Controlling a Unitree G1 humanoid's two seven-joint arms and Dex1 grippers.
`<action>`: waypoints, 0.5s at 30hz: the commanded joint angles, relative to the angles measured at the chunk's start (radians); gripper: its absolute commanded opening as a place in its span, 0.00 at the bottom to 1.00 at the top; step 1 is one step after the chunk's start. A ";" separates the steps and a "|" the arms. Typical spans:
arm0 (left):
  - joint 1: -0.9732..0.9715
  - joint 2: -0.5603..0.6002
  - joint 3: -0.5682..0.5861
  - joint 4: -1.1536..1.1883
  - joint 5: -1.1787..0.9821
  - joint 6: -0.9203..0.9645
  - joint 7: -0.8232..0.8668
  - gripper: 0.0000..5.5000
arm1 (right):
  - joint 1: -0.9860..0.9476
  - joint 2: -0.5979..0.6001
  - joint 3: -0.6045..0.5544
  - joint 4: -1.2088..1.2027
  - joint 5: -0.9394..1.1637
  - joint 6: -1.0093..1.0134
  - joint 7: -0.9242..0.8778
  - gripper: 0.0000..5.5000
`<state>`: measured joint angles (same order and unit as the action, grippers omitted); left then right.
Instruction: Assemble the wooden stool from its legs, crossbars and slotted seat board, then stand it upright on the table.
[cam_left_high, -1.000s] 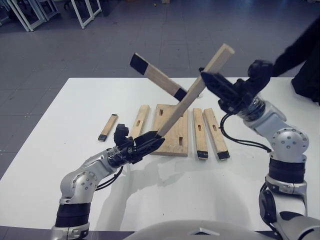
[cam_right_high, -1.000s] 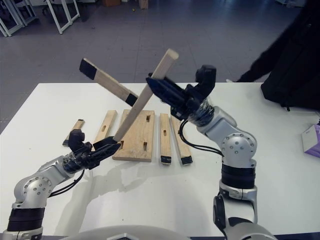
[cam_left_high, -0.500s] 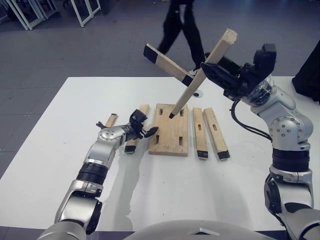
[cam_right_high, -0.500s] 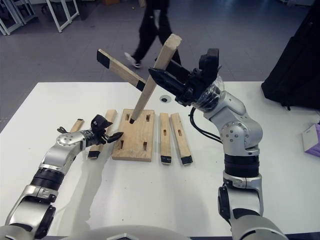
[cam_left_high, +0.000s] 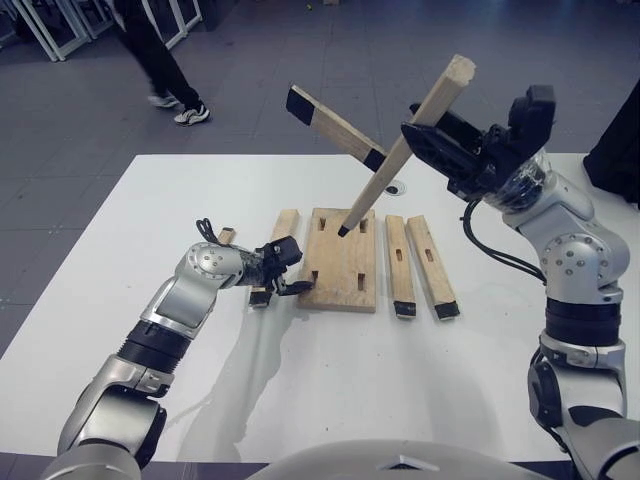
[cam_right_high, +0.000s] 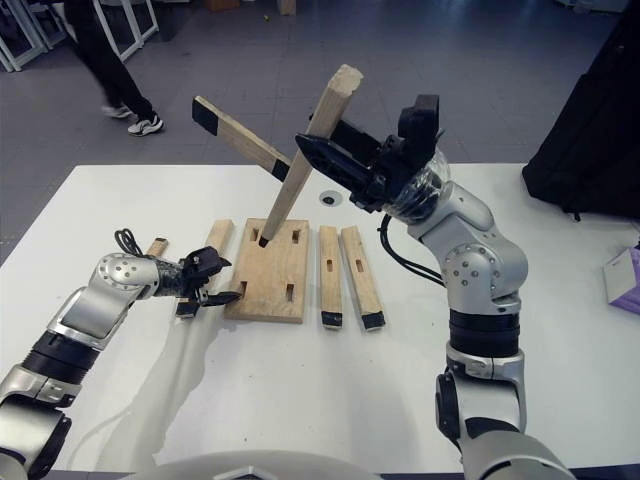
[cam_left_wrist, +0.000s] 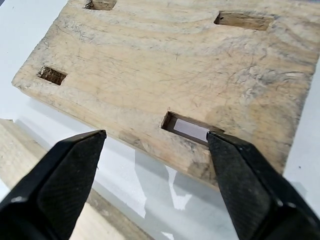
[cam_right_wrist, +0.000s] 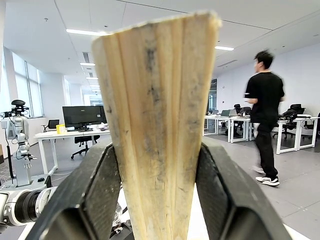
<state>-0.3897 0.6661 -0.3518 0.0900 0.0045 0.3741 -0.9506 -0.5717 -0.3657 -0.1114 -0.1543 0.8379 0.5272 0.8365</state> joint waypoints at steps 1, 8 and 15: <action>0.012 0.014 -0.071 0.027 0.082 0.018 -0.011 0.68 | 0.015 0.001 -0.007 -0.027 0.013 0.013 -0.007 0.37; -0.028 0.069 -0.157 -0.038 0.160 -0.031 -0.114 0.68 | 0.030 0.006 -0.013 -0.046 0.024 0.024 -0.023 0.37; -0.005 0.110 -0.152 -0.173 0.108 -0.006 -0.235 0.68 | 0.046 -0.006 -0.025 -0.045 0.021 0.026 -0.033 0.37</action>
<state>-0.4409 0.7461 -0.4804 -0.0558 0.1171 0.3461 -1.1365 -0.5222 -0.3625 -0.1240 -0.1879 0.8516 0.5487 0.8076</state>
